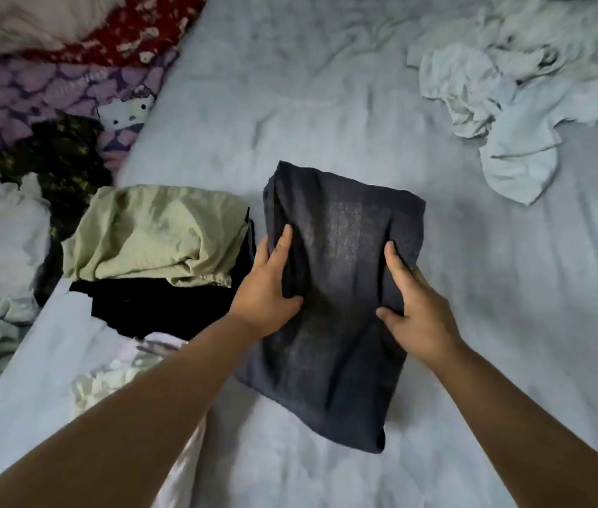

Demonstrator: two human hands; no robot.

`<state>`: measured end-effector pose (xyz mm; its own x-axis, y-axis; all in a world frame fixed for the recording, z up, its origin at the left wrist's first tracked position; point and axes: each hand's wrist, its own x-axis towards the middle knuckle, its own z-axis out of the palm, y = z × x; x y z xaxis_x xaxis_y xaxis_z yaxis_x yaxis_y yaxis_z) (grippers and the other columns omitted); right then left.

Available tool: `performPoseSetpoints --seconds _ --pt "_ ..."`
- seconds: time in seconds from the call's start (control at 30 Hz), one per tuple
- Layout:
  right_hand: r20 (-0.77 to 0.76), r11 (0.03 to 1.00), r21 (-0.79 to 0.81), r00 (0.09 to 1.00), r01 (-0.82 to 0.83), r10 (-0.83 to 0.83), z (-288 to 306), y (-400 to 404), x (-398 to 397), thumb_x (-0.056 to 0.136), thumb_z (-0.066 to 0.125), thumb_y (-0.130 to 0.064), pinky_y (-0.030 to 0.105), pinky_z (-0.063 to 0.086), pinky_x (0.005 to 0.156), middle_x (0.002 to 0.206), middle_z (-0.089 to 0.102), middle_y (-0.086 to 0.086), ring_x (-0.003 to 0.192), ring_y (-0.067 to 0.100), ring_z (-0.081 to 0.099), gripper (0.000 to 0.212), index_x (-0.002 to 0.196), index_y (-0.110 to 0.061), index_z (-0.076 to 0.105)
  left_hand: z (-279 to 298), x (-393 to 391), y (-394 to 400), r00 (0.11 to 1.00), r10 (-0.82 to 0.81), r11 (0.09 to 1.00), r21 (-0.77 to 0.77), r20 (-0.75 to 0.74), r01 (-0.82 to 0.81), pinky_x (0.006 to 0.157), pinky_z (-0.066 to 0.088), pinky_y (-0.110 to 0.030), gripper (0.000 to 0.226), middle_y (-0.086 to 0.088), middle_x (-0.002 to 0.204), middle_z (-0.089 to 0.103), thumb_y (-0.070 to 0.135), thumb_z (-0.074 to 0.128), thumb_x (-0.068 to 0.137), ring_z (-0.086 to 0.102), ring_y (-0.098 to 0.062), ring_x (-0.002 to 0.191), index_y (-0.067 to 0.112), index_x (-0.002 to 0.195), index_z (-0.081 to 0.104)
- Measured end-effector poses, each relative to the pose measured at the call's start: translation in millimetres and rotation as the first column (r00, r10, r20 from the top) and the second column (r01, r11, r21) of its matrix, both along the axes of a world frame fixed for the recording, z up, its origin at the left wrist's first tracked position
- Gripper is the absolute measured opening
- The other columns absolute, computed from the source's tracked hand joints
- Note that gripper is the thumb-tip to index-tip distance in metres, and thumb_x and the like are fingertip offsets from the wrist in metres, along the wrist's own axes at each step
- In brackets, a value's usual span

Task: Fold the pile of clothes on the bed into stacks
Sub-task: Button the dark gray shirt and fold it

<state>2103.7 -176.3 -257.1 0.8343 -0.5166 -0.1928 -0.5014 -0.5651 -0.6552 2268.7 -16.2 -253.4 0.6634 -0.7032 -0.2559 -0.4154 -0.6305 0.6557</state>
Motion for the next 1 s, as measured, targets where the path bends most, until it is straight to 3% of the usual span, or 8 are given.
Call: performPoseSetpoints --seconds 0.1,0.23,0.43,0.5,0.57,0.8,0.9,1.0 --pt "-0.015 0.999 0.028 1.0 -0.02 0.021 -6.8 -26.1 40.2 0.088 0.063 -0.012 0.028 0.032 0.107 0.158 0.01 -0.01 0.137 0.022 0.033 0.096 0.145 -0.047 -0.006 -1.4 32.5 -24.3 0.999 0.033 0.997 0.067 -0.03 -0.031 0.087 0.038 -0.018 0.106 0.0 0.158 -0.011 0.007 0.067 0.08 0.038 -0.022 0.132 0.043 0.147 -0.007" --pt "-0.235 0.999 0.032 0.971 -0.04 0.046 -33.7 -38.1 61.4 0.09 0.062 -0.024 0.035 0.042 0.1 0.159 -0.011 -0.002 0.133 0.025 0.04 0.093 0.148 -0.039 -0.009 -24.0 52.8 -33.0 1.0 0.006 0.967 0.256 0.02 -0.011 0.1 0.041 -0.029 0.087 0.004 0.156 -0.019 0.011 0.063 0.084 0.031 -0.023 0.137 0.032 0.15 0.012" --pt "-0.279 0.943 -0.288 0.957 -0.165 0.083 -73.7 -14.5 64.2 0.095 0.036 -0.046 0.051 0.02 0.112 0.159 0.002 0.008 0.145 0.035 0.008 0.061 0.15 -0.027 0.017 -70.4 30.6 -42.6 0.862 -0.334 0.916 0.348 0.38 0.201 0.118 0.013 -0.044 0.062 -0.001 0.156 -0.012 0.048 0.023 0.093 -0.01 -0.025 0.144 0.023 0.149 0.021" --pt "-0.288 0.937 -0.289 0.951 -0.196 0.11 -85.0 -5.8 63.8 0.089 0.025 -0.05 0.055 0.027 0.107 0.155 0.024 0.008 0.142 0.035 0.022 0.061 0.145 -0.025 0.035 -91.8 21.2 -45.0 0.836 -0.435 0.854 0.446 0.335 0.267 0.118 -0.002 -0.045 0.073 0.003 0.148 -0.029 0.058 -0.002 0.079 -0.026 -0.021 0.137 0.03 0.147 -0.009" --pt "-0.356 0.946 -0.222 0.923 -0.237 0.148 -98.0 -0.4 58.4 0.083 0.007 -0.056 0.055 0.015 0.112 0.158 0.014 0.005 0.145 0.031 0.01 0.073 0.148 -0.029 0.025 -108.5 15.6 -41.4 0.855 -0.452 0.794 0.552 0.254 0.255 0.112 -0.017 -0.041 0.07 0.007 0.135 -0.047 0.061 -0.018 0.068 -0.038 -0.017 0.13 0.036 0.131 -0.036" --pt "-0.466 0.961 -0.113 0.868 -0.251 0.172 -103.7 7.2 38.1 0.093 0.006 -0.056 0.05 -0.004 0.115 0.158 -0.014 -0.003 0.144 0.024 -0.018 0.064 0.151 -0.03 -0.001 -104.9 22.7 -59.5 0.871 -0.487 0.628 0.721 0.07 0.293 0.118 -0.001 -0.042 0.067 0.003 0.151 -0.032 0.058 0.019 0.096 -0.022 -0.022 0.143 0.034 0.144 -0.021" --pt "-0.429 0.973 -0.062 0.886 -0.224 0.177 -81.4 13.3 16.8 0.095 0.013 -0.055 0.047 0.004 0.116 0.16 -0.002 0.003 0.146 0.025 -0.005 0.064 0.151 -0.025 0.011 -78.8 22.7 -69.0 0.908 -0.42 0.659 0.688 0.001 0.304 0.118 0.01 -0.041 0.068 0.002 0.157 -0.019 0.055 0.028 0.097 -0.009 -0.025 0.145 0.03 0.15 -0.006" --pt "-0.251 0.992 -0.122 0.968 -0.022 -0.01 -44.9 25.6 -15.8 0.088 0.022 -0.048 0.043 0.043 0.098 0.133 0.053 0.013 0.121 0.033 0.052 0.064 0.129 -0.011 0.054 -45.6 -8.9 -63.1 0.895 -0.403 0.784 0.576 0.19 0.231 0.109 0.03 -0.034 0.058 -0.002 0.154 0.019 0.047 0.035 0.098 0.025 -0.024 0.138 0.023 0.149 0.021"
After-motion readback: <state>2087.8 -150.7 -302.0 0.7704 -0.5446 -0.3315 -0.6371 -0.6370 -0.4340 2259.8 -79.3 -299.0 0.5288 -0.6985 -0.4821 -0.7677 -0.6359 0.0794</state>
